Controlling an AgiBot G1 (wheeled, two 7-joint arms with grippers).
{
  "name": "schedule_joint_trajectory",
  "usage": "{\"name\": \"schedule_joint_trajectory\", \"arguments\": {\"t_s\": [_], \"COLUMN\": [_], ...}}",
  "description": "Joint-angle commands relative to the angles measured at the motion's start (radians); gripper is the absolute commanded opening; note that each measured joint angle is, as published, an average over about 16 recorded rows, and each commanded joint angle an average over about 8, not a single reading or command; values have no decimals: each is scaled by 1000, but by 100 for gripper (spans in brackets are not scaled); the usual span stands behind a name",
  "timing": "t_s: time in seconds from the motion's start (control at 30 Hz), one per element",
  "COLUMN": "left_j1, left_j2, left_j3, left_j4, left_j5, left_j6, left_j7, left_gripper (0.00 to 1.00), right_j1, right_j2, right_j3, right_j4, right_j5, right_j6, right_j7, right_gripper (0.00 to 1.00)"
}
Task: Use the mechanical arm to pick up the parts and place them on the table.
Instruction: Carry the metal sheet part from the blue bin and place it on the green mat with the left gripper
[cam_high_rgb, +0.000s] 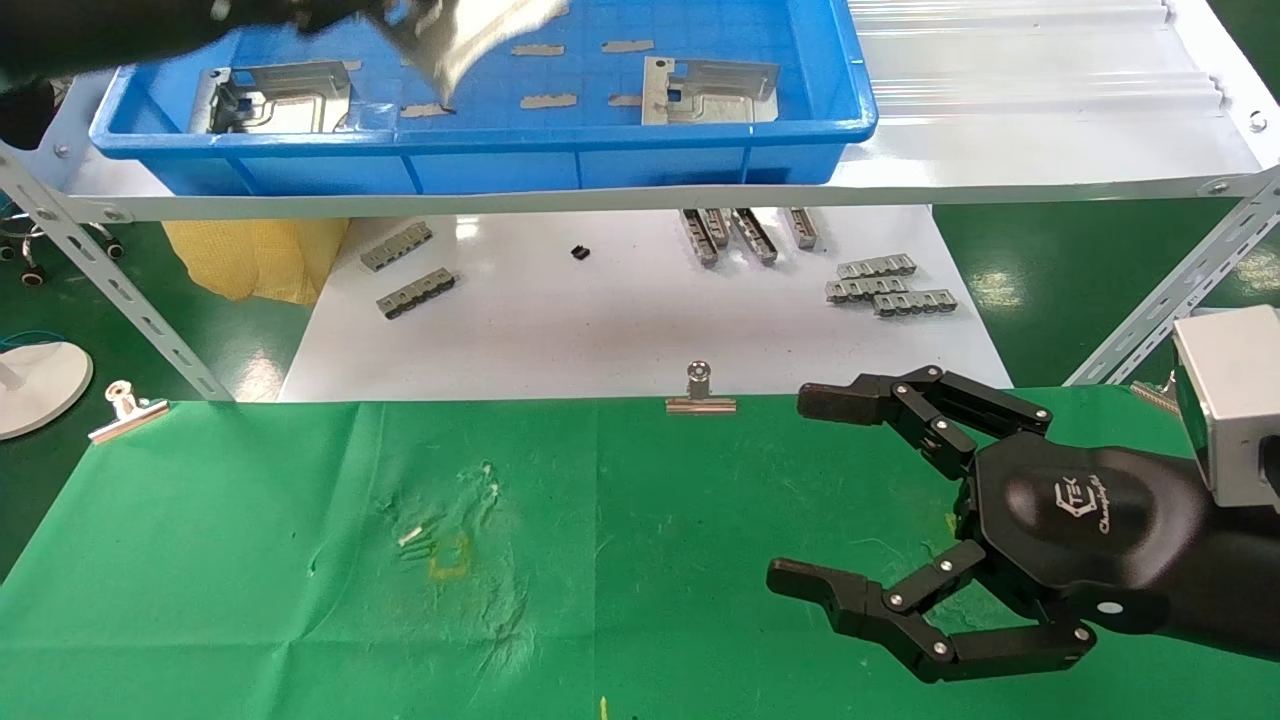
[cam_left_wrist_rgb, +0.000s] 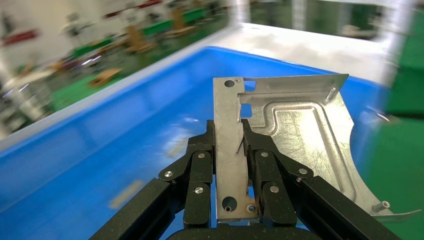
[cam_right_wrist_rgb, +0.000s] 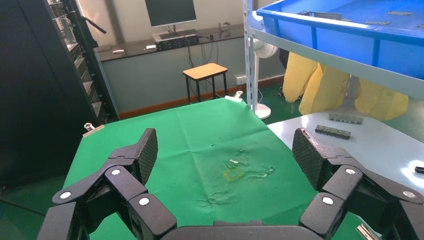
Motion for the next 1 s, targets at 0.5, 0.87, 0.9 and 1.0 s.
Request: {"name": "schedule_joint_trajectory", "arguments": {"t_s": [0.5,0.87,0.9,1.0], "left_j1": [181,288,289,293], "left_j2": [-153,-87,-82,-66], "left_j3": [103,196,201,216], "left_j4": [-76,4,13,43], "left_j5": [29,93,97,108], "left_j6": [259,251,250,240], "left_j7": [430,678,689,720], "left_gripper": [0,0,0,0], "right_j1": [0,0,0,0], "right_j2": [0,0,0,0], "right_j3": [0,0,0,0], "right_j4": [0,0,0,0], "right_j5": [0,0,0,0], "right_j6": [0,0,0,0], "right_j7": [0,0,0,0], "right_gripper": [100,100,100,100]}}
